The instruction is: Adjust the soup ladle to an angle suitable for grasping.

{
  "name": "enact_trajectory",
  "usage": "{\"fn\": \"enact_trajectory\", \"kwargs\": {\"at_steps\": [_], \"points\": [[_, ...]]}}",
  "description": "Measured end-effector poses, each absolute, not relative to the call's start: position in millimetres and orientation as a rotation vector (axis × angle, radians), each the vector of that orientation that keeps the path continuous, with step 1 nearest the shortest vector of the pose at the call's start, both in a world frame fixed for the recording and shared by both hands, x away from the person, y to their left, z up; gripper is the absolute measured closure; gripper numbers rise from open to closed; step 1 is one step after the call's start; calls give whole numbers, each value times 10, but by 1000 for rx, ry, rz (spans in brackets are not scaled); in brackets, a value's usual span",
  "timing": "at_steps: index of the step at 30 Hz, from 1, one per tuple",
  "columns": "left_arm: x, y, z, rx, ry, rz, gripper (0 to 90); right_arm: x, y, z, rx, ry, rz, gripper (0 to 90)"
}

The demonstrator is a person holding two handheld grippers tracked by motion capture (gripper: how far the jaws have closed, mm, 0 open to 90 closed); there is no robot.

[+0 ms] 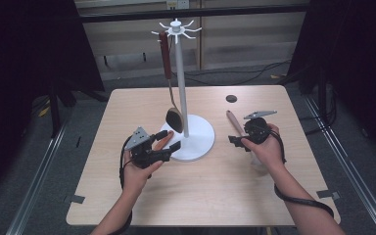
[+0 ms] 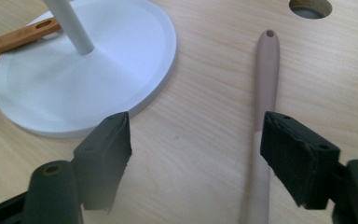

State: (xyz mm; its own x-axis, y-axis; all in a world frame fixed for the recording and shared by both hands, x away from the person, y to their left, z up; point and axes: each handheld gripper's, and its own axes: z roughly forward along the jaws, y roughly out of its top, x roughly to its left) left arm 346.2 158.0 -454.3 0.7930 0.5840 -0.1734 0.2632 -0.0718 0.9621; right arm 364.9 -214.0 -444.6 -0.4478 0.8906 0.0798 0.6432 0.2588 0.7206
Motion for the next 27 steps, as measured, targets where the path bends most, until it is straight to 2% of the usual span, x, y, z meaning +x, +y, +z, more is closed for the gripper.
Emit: {"fn": "enact_trajectory", "kwargs": {"at_steps": [10,19,27], "points": [[3457,1612,-4537,1645,701,299,255,3850,-2195,-4538,1469,2155,972,357],[3458,1603,-4537,1649,684,308,253,3998,-2241,-4655,1531,2142,921,486],[3452,1603,-4539,1644,687,295,253,4103,-2242,-4725,1568,2130,868,518]]}}
